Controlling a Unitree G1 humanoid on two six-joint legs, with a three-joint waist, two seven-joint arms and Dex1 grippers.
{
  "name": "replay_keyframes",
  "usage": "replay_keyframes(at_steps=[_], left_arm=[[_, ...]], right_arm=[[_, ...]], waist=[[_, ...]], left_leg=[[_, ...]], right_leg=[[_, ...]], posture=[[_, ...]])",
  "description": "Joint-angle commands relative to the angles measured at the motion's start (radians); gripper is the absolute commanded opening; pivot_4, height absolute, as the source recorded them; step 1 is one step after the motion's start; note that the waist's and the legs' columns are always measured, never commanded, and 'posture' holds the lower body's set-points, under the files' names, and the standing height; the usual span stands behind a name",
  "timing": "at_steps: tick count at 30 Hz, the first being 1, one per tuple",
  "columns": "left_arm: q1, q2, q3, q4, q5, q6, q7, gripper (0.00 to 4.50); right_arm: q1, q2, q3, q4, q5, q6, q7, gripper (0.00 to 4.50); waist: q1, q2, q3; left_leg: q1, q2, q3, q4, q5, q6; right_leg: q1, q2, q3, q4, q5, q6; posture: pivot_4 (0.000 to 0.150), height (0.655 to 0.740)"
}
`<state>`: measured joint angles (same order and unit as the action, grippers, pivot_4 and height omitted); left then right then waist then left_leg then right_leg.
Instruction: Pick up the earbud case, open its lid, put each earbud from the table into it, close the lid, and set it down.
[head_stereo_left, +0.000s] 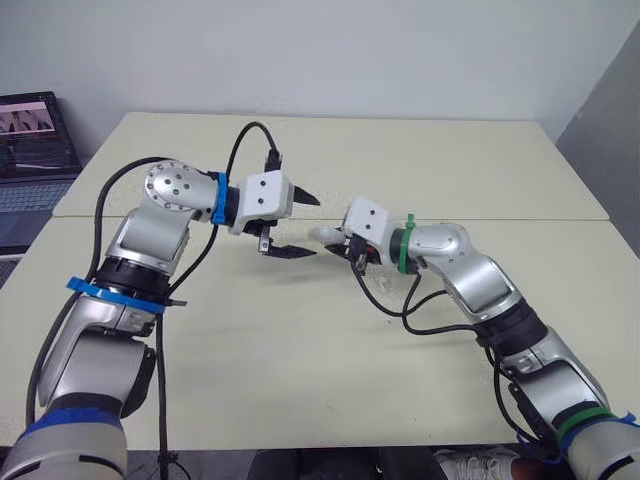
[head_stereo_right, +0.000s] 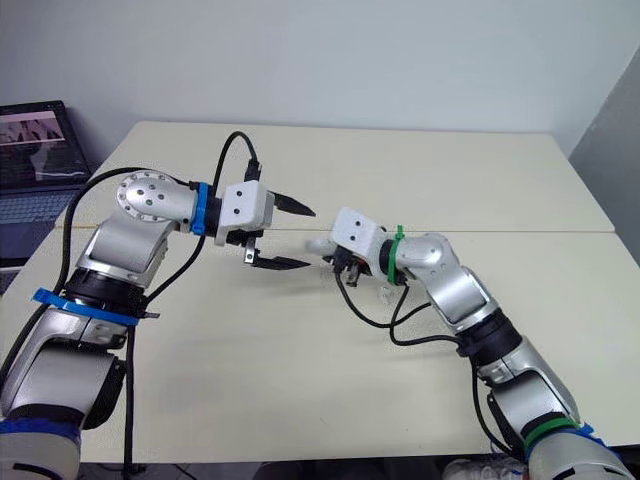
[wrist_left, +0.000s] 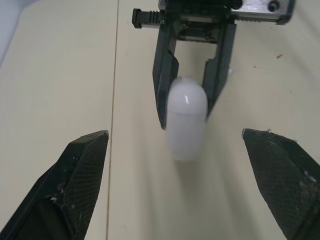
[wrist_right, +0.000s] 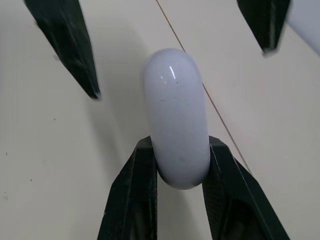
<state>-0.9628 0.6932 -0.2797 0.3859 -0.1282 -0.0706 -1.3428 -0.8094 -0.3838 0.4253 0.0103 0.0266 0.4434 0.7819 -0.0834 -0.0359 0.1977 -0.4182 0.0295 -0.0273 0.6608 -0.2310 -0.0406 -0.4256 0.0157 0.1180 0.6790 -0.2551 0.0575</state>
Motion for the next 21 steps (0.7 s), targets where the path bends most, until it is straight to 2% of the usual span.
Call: replay_keyframes(at_steps=[1,11,21], left_arm=[[-0.035,-0.017,0.017,0.033,0.029,-0.032,0.008,4.5],[-0.064,-0.064,0.028,0.105,0.062,-0.076,0.006,4.5],[-0.051,-0.067,0.038,0.088,0.052,-0.076,-0.035,1.55]], right_arm=[[-0.015,0.001,-0.008,-0.055,-0.015,0.002,0.013,0.8],[0.003,0.012,-0.01,-0.082,-0.026,0.022,0.021,0.8],[0.012,0.015,-0.017,-0.069,-0.048,0.018,0.026,0.8]], waist=[[0.0,0.0,0.0],[0.0,0.0,0.0],[0.0,0.0,0.0]], left_leg=[[0.0,0.0,0.0,0.0,0.0,0.0],[0.0,0.0,0.0,0.0,0.0,0.0],[0.0,0.0,0.0,0.0,0.0,0.0]], right_leg=[[0.0,0.0,0.0,0.0,0.0,0.0],[0.0,0.0,0.0,0.0,0.0,0.0],[0.0,0.0,0.0,0.001,0.0,0.0]], posture=[[0.15,0.74],[0.15,0.74],[0.15,0.74]])
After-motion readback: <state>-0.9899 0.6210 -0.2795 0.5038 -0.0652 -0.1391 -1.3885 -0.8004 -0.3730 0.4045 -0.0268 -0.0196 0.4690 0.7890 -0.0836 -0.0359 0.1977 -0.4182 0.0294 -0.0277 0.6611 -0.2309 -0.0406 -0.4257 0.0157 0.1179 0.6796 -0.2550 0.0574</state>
